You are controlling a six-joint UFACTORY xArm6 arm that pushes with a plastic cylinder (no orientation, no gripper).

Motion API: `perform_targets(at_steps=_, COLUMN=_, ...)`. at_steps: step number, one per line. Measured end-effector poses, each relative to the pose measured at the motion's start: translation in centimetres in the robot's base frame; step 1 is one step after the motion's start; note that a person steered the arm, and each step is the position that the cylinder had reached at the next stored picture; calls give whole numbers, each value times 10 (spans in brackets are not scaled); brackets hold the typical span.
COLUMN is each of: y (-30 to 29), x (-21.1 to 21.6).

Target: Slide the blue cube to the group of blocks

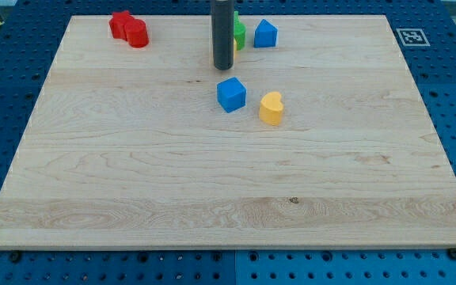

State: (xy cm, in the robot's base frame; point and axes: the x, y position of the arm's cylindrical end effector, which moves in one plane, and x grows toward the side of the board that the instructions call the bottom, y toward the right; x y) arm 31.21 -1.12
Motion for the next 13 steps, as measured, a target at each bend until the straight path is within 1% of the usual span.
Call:
perform_targets(at_steps=1, y=2, x=-14)
perform_targets(at_steps=2, y=-3, x=-14)
perform_targets(at_steps=3, y=-36, x=-6)
perform_targets(at_steps=4, y=-53, x=24)
perform_targets(at_steps=5, y=-53, x=80)
perform_targets(at_steps=6, y=-39, x=126)
perform_targets(at_steps=7, y=-37, x=127)
perform_targets(at_steps=9, y=48, x=122)
perform_targets(at_steps=10, y=49, x=122)
perform_targets(at_steps=12, y=3, x=122)
perform_targets(at_steps=13, y=-1, x=115)
